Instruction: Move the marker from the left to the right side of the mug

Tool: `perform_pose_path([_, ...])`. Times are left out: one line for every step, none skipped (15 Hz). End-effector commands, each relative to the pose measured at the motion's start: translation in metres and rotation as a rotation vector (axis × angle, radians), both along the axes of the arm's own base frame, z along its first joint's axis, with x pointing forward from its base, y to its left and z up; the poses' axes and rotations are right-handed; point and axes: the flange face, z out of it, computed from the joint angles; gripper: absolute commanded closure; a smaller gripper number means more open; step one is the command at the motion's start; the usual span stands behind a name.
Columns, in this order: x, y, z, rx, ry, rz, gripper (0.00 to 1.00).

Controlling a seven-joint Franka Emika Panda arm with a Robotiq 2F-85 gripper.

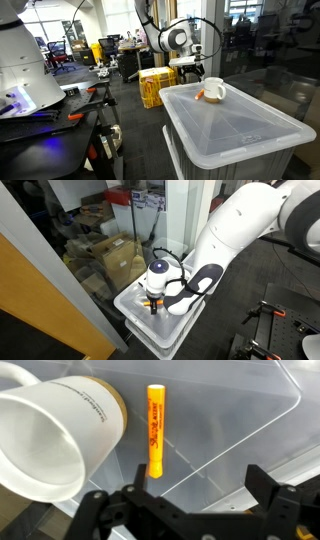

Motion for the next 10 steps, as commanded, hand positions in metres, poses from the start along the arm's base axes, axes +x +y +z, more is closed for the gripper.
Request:
perform_pose_path([0.017,0.002,-0.009,0.016,0.006,0.034,0.0])
perform_pose_path([0.02,0.003,-0.012,0.017,0.008,0.04,0.0])
perform_pose_path([0.022,0.004,-0.015,0.019,0.011,0.046,0.0])
perform_pose_path([0.024,0.006,-0.017,0.016,0.014,0.051,0.0])
perform_pose_path([0.025,0.008,-0.02,0.018,0.02,0.053,0.0])
perform_pose_path([0.027,0.01,-0.022,0.017,0.024,0.056,0.0])
perform_pose_path([0.028,0.011,-0.025,0.014,0.03,0.062,0.0])
perform_pose_path([0.029,0.013,-0.027,0.014,0.037,0.062,0.0])
perform_pose_path([0.031,0.013,-0.03,0.012,0.042,0.061,0.0])
perform_pose_path([0.032,0.013,-0.032,0.008,0.048,0.058,0.0])
